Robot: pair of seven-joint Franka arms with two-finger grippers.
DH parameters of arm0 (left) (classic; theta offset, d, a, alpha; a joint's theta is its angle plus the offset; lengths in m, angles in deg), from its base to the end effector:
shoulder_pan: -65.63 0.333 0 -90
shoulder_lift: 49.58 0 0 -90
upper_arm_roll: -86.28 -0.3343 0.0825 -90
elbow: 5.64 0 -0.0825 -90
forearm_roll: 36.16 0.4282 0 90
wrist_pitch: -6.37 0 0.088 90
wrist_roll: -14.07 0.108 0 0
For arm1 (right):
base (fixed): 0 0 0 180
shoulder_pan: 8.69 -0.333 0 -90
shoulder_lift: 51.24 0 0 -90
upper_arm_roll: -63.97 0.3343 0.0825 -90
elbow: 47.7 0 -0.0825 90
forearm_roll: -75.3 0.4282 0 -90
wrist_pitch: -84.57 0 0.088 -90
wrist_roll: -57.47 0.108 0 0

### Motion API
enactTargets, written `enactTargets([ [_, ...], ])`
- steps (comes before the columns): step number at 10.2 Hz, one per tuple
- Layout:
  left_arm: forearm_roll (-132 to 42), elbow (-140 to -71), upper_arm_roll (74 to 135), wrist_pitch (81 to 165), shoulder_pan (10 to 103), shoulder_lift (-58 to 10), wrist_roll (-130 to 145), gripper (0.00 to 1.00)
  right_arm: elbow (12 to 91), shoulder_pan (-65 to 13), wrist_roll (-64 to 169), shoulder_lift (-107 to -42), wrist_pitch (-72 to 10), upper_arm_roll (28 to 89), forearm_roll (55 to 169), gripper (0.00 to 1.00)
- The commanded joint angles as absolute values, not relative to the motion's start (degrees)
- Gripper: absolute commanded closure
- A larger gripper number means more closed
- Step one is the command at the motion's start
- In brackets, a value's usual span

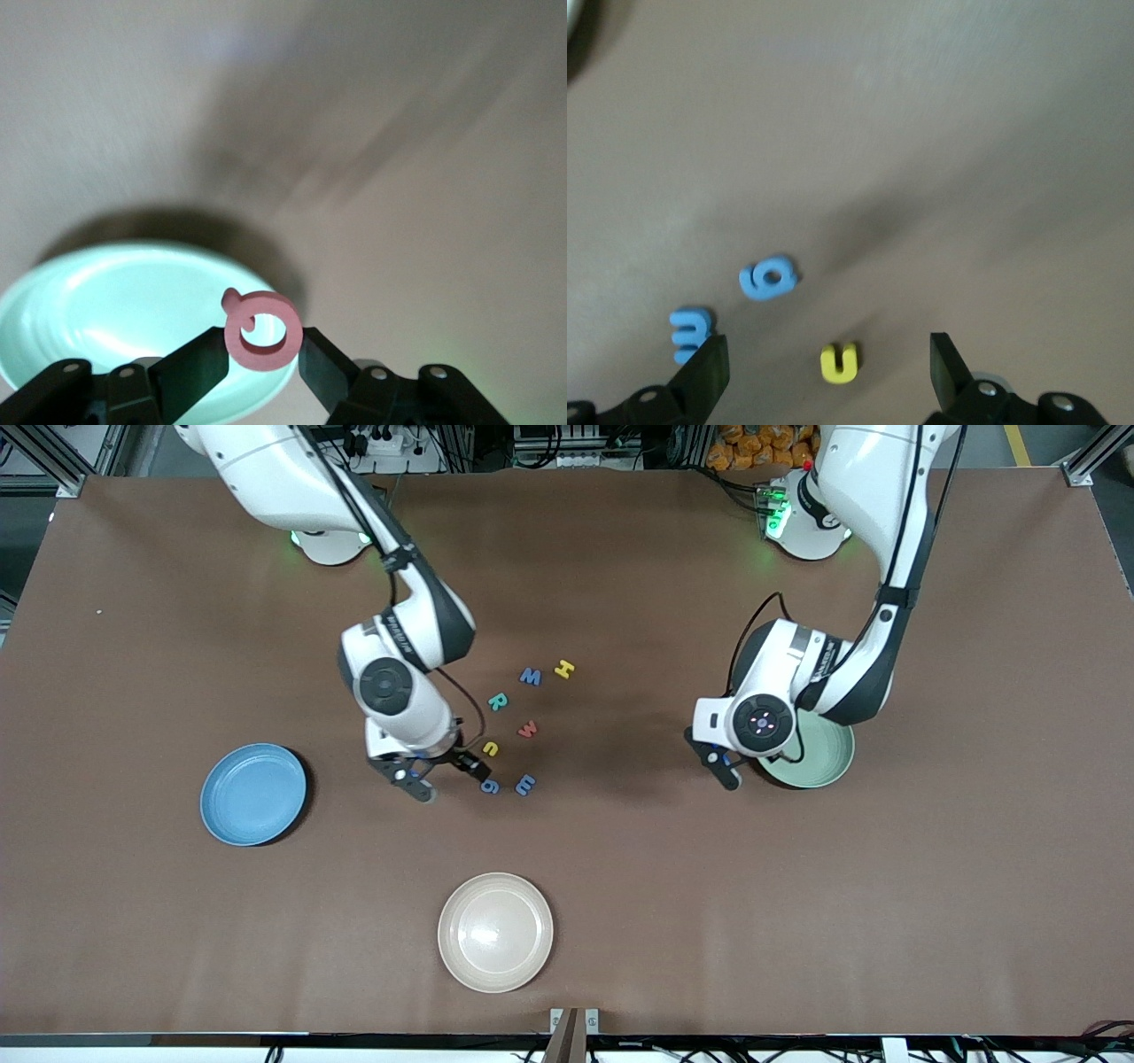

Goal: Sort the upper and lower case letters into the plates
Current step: 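Carry the pink g to the green plate while the right gripper reaches the yellow u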

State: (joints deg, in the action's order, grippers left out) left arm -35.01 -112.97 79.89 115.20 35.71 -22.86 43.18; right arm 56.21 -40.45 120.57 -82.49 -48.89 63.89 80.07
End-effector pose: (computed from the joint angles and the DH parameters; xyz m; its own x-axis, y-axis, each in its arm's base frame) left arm 0.5711 -0.2491 0.2227 0.5218 -0.7527 -0.4015 -0.7734 -0.6160 0.1498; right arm 0.5857 0.3633 0.2200 0.8199 -0.5687 -0.0658 -0.5698 -0.8218 0.0017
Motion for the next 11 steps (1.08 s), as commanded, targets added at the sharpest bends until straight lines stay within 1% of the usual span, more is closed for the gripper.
enactTargets([
  [1,-34.0,-117.6,80.4,115.7,41.6,-25.2,47.3,0.73,54.4,-44.1,121.8,-86.4,-49.9,63.4,79.3,0.0],
  [3,-34.2,-118.0,80.4,116.0,43.4,-23.6,47.5,0.67,55.0,-44.4,121.5,-87.0,-50.1,63.4,75.8,0.0],
  [4,-36.3,-119.1,80.4,116.8,44.2,-23.1,47.5,0.66,56.1,-44.2,120.5,-87.0,-50.5,63.4,75.0,0.0],
  [6,-38.0,-119.7,80.4,119.6,46.3,-21.4,49.1,0.66,59.5,-44.0,119.3,-85.5,-54.6,63.5,74.9,0.0],
  [9,-39.3,-119.7,80.3,121.0,46.5,-19.8,49.3,0.58,60.5,-43.6,119.9,-84.7,-54.9,63.7,77.7,0.0],
  [11,-39.9,-119.7,80.1,122.2,46.6,-19.0,49.4,0.34,62.7,-43.9,120.0,-84.1,-57.2,63.8,79.2,0.0],
])
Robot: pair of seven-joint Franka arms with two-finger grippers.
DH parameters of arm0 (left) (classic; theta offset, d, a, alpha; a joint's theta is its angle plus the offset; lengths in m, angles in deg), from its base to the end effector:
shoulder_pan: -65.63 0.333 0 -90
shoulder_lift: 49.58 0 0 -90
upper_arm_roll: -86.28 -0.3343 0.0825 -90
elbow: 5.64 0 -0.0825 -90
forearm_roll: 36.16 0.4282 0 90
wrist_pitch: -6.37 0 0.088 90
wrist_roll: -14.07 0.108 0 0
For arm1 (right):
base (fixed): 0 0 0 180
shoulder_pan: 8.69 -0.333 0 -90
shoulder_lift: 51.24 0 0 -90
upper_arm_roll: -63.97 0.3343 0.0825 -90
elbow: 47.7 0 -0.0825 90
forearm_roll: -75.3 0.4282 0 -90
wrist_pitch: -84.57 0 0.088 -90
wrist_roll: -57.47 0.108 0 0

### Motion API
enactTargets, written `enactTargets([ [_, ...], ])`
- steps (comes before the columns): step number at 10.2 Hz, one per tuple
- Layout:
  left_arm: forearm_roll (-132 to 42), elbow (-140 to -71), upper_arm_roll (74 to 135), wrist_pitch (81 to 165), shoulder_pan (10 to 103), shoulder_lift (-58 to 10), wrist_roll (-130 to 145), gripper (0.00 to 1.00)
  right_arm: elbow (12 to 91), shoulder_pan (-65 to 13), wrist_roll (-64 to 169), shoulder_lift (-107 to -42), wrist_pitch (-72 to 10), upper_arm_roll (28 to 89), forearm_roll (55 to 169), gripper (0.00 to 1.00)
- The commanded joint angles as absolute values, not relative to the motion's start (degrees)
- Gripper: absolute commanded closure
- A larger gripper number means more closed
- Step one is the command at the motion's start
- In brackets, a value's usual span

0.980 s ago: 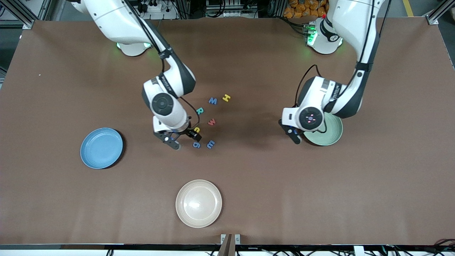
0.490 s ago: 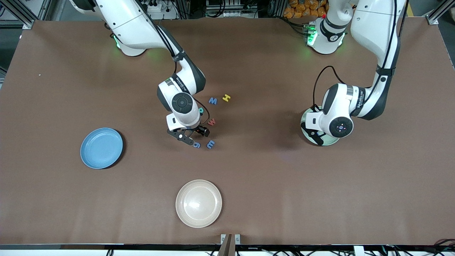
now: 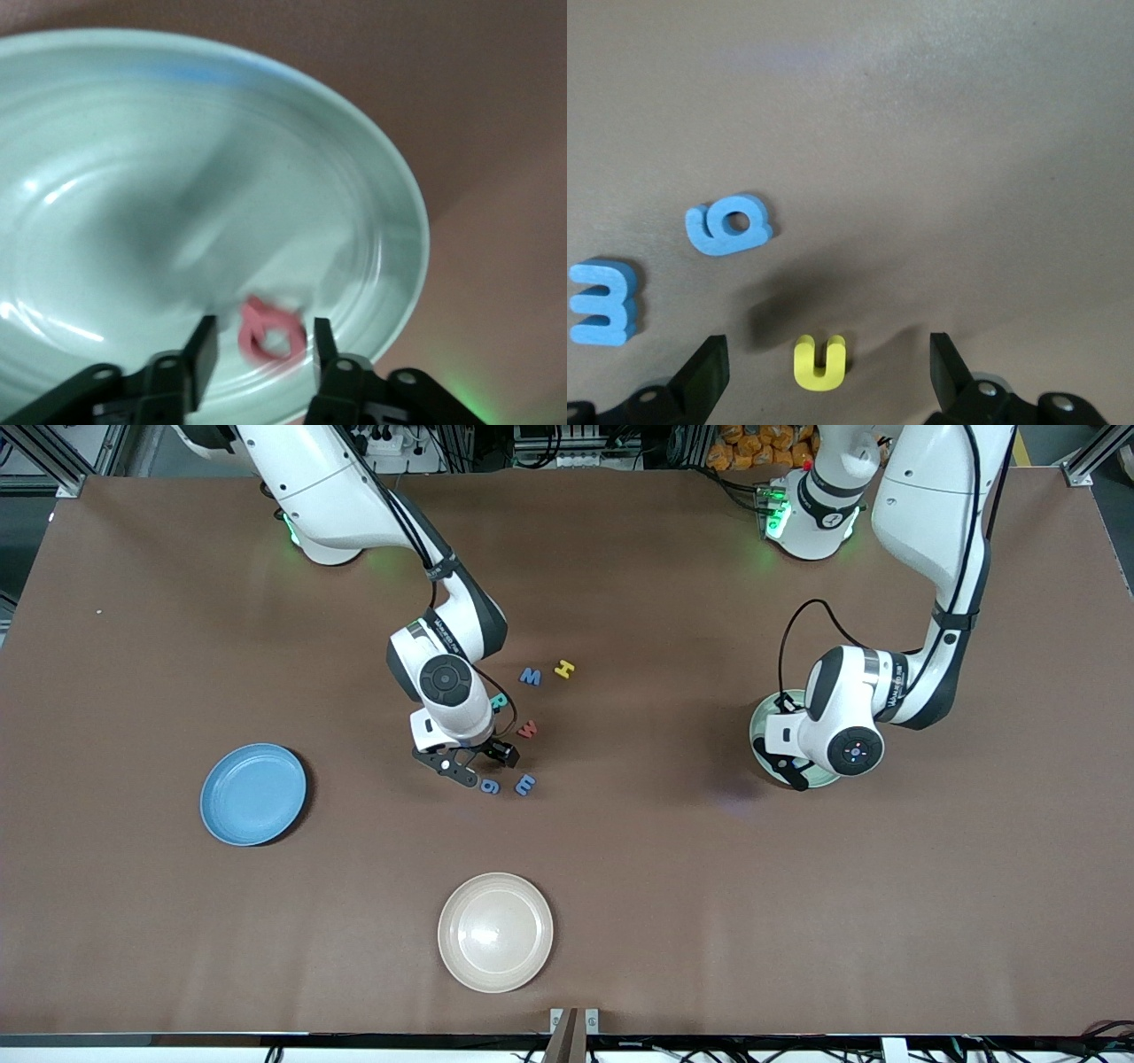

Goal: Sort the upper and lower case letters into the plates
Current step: 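Carry the pink g to the green plate while the right gripper reaches the yellow u, then release the g onto the green plate while the right gripper grasps the u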

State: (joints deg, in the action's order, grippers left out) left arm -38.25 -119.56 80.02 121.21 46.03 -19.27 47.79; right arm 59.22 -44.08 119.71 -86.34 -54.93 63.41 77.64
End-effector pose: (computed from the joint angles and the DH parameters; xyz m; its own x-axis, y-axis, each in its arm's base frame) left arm 0.5656 -0.1346 0.1452 0.5920 -0.6855 -0.4238 -0.6551 -0.7156 0.2424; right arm 0.5509 0.3838 0.1606 0.8726 -0.4869 -0.0378 -0.4860 -0.8734 0.0300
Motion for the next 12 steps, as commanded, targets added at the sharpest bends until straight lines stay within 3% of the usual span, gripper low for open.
enactTargets([
  [1,-40.2,-119.6,80.1,122.2,46.9,-19.1,49.4,0.18,63.5,-44.1,120.0,-83.9,-58.3,63.9,80.3,0.0],
  [4,-45.4,-117.4,80.1,119.2,46.3,-19.9,48.4,0.16,64.1,-44.6,120.0,-83.1,-58.5,63.9,81.0,0.0],
  [6,-47.4,-112.4,80.2,110.5,45.5,-19.9,40.8,0.13,64.2,-44.8,120.1,-83.2,-58.9,64.0,82.2,0.0],
  [12,-49.3,-109.6,84.0,109.6,42.9,-20.8,27.6,0.09,65.5,-45.0,120.0,-83.1,-62.9,64.1,82.4,0.0],
])
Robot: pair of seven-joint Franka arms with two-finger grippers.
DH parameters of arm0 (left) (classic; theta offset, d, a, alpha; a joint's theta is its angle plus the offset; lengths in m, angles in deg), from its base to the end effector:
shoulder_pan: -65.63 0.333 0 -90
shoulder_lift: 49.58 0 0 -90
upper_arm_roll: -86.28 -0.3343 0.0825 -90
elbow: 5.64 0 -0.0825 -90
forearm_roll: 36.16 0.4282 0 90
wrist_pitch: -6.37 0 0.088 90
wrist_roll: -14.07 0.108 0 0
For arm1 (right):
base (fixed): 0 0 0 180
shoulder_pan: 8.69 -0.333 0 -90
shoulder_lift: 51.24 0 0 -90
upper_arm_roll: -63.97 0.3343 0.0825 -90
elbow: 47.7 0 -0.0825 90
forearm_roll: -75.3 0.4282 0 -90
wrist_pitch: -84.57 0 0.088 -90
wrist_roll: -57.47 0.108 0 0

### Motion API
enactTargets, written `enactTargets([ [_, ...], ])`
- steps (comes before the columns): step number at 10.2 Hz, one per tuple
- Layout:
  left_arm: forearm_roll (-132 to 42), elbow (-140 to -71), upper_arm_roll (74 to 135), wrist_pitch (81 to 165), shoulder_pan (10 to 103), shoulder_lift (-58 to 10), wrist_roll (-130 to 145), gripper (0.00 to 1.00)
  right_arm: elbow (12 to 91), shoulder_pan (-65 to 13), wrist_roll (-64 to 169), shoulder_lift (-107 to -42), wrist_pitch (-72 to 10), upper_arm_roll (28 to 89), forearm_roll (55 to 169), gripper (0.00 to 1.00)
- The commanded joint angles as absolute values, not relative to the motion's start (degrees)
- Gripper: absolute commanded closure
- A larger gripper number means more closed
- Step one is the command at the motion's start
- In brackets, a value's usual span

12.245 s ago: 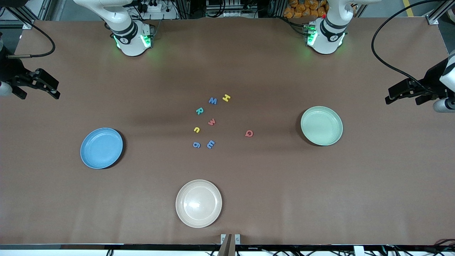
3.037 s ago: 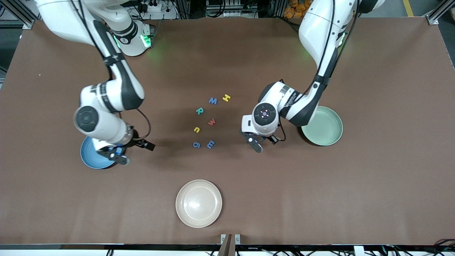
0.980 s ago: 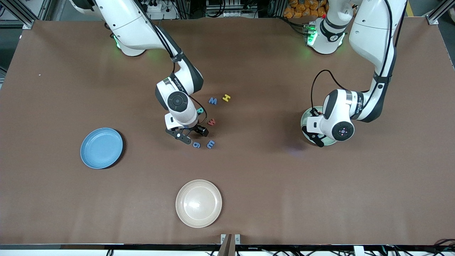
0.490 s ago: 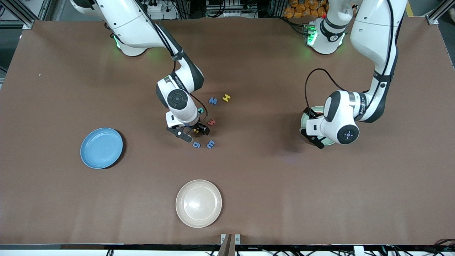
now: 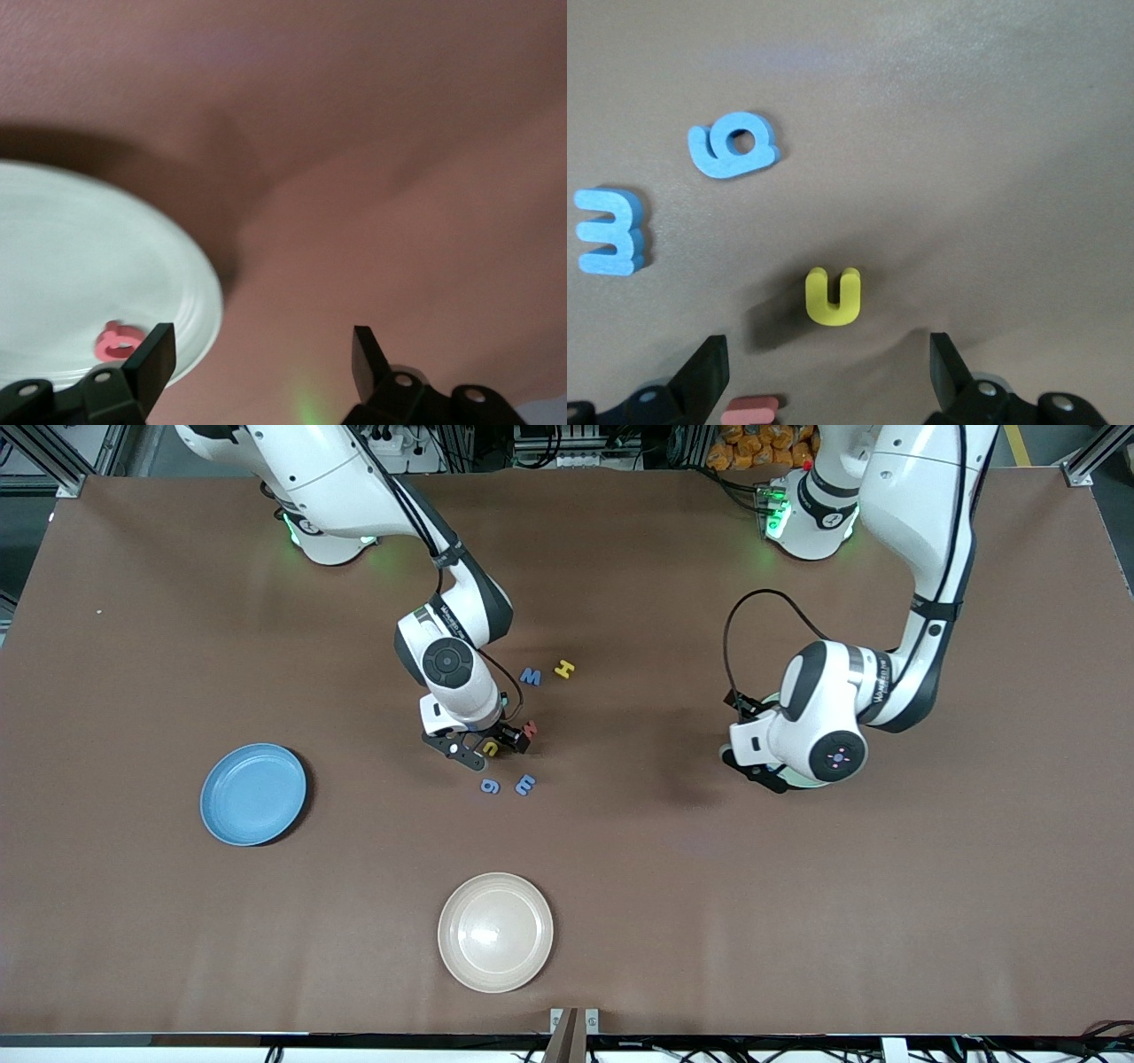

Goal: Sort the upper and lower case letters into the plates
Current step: 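Release the g onto the green plate while the right gripper grasps the u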

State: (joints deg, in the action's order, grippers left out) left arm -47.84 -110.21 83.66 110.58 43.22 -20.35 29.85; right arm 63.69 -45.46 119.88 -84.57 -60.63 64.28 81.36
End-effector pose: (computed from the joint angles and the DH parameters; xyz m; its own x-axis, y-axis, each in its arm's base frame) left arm 0.5828 -0.2286 0.2114 0.7467 -0.4958 -0.4434 -0.4256 -0.8684 0.2544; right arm 0.5242 0.3947 0.1578 0.8622 -0.5037 -0.0541 -0.5057 -0.8620 -0.0345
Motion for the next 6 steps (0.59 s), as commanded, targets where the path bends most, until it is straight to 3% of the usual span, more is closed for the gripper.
enactTargets([
  [1,-49.3,-109.6,84.1,109.8,42.3,-20.8,26.9,0.08,65.4,-44.4,119.8,-83.6,-64.5,64.1,82.4,0.0],
  [6,-49.5,-109.3,84.2,110.3,41.3,-20.5,24.8,0.08,66.6,-44.6,119.3,-83.6,-63.6,64.1,82.4,0.0],
])
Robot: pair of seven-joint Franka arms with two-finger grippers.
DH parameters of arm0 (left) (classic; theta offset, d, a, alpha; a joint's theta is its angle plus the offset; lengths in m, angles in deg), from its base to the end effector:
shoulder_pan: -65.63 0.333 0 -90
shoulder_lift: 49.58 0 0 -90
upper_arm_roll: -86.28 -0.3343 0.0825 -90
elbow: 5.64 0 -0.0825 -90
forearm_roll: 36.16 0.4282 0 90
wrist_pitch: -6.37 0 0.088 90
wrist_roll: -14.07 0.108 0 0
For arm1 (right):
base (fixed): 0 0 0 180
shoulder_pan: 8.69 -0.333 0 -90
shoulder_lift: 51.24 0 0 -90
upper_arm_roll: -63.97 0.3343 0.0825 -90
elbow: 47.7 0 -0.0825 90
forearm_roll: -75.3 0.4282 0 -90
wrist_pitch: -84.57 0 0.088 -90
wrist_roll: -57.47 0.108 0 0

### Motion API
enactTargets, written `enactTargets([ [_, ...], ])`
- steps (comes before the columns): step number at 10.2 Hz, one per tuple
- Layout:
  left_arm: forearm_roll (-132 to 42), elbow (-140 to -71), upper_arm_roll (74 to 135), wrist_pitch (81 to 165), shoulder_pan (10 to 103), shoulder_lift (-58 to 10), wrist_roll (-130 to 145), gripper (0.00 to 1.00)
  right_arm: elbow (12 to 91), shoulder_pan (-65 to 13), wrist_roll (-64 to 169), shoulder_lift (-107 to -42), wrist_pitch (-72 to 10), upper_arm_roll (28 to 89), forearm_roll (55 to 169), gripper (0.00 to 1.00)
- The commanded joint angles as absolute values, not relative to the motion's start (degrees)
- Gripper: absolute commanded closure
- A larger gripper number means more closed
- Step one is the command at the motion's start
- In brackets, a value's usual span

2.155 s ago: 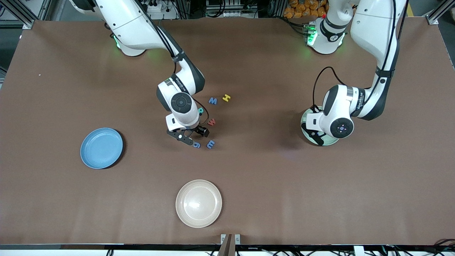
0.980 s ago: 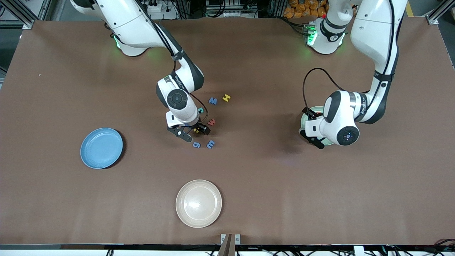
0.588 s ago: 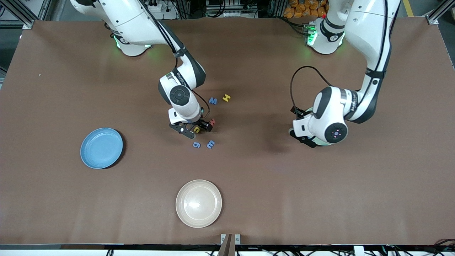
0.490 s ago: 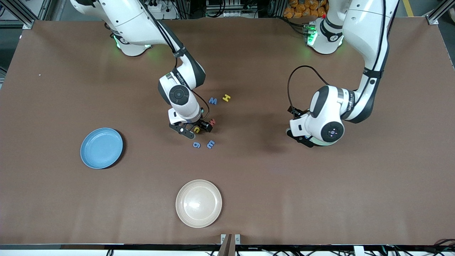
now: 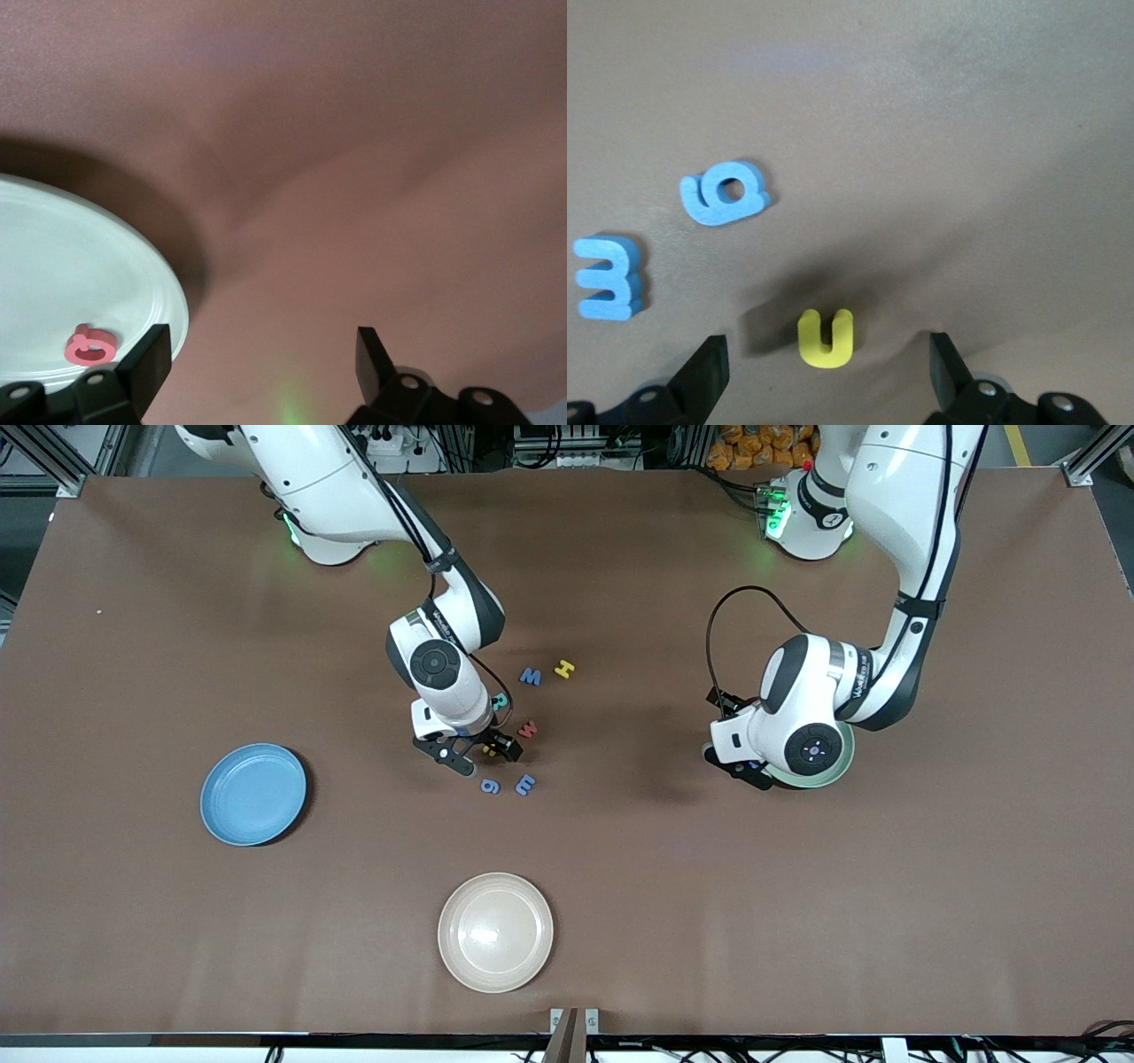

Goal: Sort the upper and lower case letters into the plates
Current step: 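Release the g onto the green plate while the right gripper grasps the u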

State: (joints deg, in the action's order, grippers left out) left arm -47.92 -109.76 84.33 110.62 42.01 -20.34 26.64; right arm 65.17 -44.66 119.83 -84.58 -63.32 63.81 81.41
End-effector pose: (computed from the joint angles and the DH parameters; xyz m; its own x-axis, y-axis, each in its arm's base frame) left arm 0.5778 -0.2486 0.2144 0.7578 -0.4738 -0.4487 -0.4113 -0.8806 0.2352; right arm 0.5285 0.3791 0.1515 0.8511 -0.5235 -0.0387 -0.5249 -0.8497 -0.0505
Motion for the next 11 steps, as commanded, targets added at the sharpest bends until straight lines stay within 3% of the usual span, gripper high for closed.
enactTargets([
  [1,-49.6,-109.3,84.2,110.3,40.7,-20.5,23.8,0.05,66.9,-44.7,119.2,-83.6,-63.7,64.1,82.4,0.0],
  [3,-49.6,-109.3,84.2,110.5,40.1,-20.6,22.3,0.04,66.9,-44.9,119.2,-83.8,-63.6,64.1,82.4,0.0],
  [4,-49.6,-109.3,84.2,110.5,39.7,-20.6,22.1,0.04,66.9,-44.9,119.3,-83.8,-63.7,64.1,82.4,0.49],
  [5,-49.9,-109.2,84.2,110.5,39.7,-20.6,21.6,0.04,66.8,-45.0,120.0,-83.8,-64.0,64.1,82.4,0.93],
  [8,-50.0,-108.9,84.2,110.6,39.3,-20.6,21.2,0.04,66.8,-45.0,119.9,-83.3,-64.1,64.1,82.3,1.0],
  [11,-49.9,-108.8,84.2,110.6,39.0,-20.5,21.1,0.0,66.8,-44.0,118.8,-81.2,-63.6,63.7,81.9,1.0],
])
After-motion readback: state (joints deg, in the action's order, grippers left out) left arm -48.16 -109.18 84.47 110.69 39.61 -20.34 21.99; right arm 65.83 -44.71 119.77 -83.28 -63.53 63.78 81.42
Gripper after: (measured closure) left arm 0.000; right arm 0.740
